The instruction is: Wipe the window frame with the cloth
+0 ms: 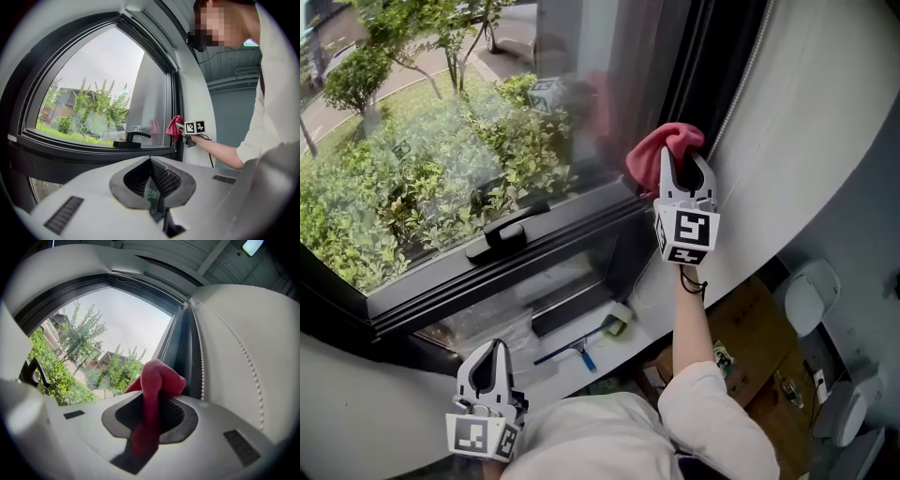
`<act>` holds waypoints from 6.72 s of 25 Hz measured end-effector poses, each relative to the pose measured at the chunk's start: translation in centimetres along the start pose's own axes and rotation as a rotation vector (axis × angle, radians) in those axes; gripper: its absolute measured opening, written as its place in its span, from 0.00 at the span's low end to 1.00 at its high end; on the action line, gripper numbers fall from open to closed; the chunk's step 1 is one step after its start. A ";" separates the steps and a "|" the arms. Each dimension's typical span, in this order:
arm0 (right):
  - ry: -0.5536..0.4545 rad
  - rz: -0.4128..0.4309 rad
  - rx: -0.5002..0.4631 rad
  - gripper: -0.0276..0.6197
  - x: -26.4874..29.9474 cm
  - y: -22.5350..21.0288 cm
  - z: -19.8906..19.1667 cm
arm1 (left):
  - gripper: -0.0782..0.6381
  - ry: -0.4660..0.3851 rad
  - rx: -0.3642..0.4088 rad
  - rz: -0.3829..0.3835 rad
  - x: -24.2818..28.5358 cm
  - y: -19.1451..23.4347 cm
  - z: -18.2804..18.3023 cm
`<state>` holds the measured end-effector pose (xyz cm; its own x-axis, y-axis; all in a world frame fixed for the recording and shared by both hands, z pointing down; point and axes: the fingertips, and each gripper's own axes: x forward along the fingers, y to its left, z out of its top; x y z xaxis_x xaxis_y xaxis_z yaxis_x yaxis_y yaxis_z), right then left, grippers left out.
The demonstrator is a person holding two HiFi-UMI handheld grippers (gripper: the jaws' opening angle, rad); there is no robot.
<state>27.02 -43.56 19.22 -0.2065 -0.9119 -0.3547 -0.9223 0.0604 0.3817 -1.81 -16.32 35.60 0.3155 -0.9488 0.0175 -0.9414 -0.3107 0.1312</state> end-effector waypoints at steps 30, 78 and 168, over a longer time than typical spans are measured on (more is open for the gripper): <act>0.097 0.017 -0.043 0.18 -2.8 3.1 -6.9 | 0.12 -0.002 -0.010 0.028 -0.5 -0.5 -0.3; 0.208 0.060 0.045 0.18 -5.5 5.0 -14.0 | 0.12 -0.032 0.074 0.391 -8.7 6.1 1.6; 0.329 0.237 0.071 0.17 -1.7 15.0 -9.6 | 0.12 -0.034 0.004 0.206 -5.7 4.6 0.4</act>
<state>16.67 -45.04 33.77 -0.3109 -0.9499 0.0321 -0.8846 0.3016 0.3557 -7.97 -12.34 35.67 0.1117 -0.9937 0.0104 -0.9862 -0.1096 0.1244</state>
